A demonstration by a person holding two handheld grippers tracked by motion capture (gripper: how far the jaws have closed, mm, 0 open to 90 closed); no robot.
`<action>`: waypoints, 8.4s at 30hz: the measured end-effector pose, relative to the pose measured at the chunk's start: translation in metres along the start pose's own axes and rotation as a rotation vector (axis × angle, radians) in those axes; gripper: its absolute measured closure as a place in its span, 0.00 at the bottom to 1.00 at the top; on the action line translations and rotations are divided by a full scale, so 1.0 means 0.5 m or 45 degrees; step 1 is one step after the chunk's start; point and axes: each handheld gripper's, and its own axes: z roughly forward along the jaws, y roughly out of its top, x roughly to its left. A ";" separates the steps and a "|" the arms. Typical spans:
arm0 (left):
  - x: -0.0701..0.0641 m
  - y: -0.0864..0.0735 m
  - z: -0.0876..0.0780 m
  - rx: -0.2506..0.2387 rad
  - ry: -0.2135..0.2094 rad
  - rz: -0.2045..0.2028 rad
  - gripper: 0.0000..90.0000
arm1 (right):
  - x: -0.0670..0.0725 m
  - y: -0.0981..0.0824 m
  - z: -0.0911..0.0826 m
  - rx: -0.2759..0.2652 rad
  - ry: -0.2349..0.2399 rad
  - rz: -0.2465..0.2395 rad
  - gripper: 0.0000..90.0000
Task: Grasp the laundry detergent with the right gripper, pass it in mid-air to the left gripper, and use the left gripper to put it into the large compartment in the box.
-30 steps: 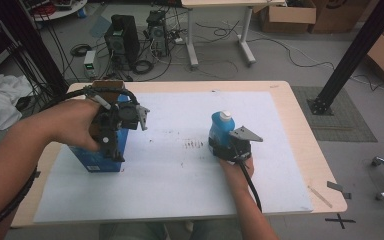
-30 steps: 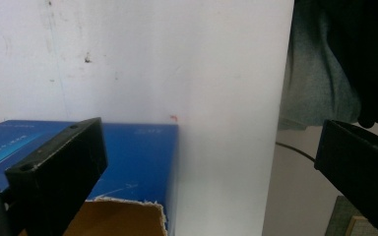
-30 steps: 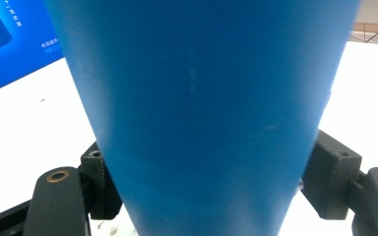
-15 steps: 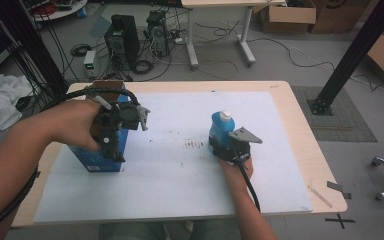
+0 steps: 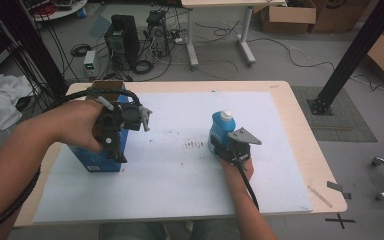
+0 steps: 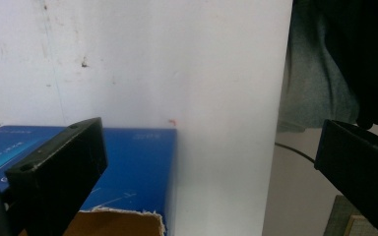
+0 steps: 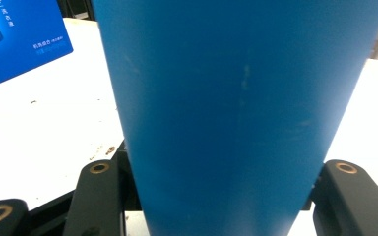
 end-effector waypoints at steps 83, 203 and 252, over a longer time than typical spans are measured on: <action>-0.017 0.140 -0.006 -0.050 -0.015 0.134 0.00 | 0.207 0.134 0.008 0.054 1.263 -0.519 0.51; -0.024 0.164 0.001 0.038 0.055 0.088 0.43 | 0.183 0.136 0.003 0.016 1.217 -0.413 0.31; 0.112 0.017 -0.244 -0.041 0.035 -1.128 0.43 | 0.043 0.292 -0.090 0.829 1.004 -0.887 0.00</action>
